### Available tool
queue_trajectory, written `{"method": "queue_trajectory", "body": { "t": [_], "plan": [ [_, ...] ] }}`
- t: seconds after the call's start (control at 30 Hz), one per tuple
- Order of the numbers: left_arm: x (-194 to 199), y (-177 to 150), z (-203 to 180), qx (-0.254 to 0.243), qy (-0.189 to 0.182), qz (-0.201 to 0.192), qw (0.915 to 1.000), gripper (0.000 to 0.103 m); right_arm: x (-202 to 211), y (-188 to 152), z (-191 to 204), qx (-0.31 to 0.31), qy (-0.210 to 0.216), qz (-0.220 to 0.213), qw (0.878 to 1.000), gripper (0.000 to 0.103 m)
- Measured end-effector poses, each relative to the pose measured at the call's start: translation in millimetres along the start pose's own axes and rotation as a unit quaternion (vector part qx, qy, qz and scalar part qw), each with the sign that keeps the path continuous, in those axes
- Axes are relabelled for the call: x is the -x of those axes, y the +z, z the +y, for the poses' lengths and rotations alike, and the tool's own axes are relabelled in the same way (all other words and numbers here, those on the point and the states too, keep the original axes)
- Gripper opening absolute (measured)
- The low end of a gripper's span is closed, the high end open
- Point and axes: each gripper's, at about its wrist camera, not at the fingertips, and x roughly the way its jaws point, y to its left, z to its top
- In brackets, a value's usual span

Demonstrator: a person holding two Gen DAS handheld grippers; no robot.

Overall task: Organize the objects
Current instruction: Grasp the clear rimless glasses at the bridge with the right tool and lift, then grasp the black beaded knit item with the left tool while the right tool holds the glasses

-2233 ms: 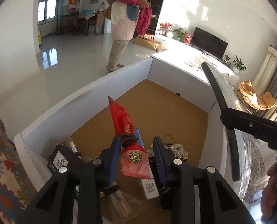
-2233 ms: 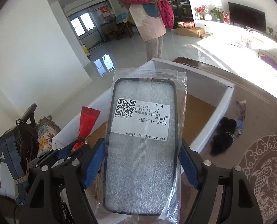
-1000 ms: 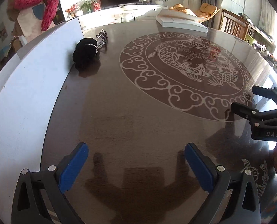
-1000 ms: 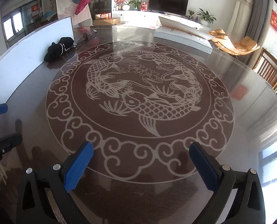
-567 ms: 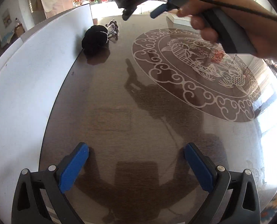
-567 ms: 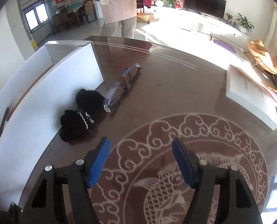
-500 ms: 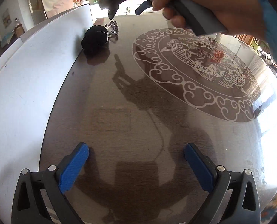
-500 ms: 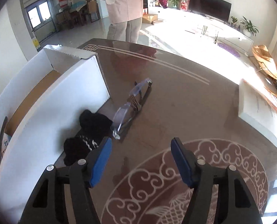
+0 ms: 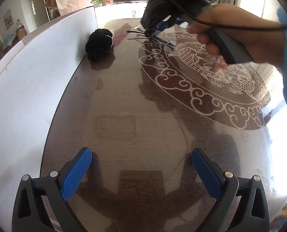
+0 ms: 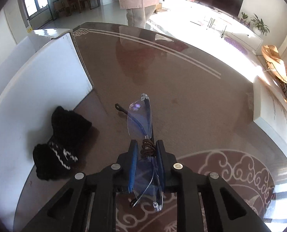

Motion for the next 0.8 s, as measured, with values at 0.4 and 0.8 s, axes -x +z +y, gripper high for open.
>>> {"method": "queue_trajectory", "body": {
  "t": [0.4, 0.8],
  "plan": [
    [5.5, -5.3, -0.4, 0.01, 0.006, -0.019, 0.9998, 0.103, 121.0, -245.4, -56.6, -0.023, -0.058, -0.059, 0.996, 0.09],
    [-20.3, 68.7, -8.4, -0.032, 0.064, -0.048, 0.9963, 0.103, 120.8, -273.5, -65.5, -0.076, -0.033, -0.069, 0.994, 0.099]
  ]
}}
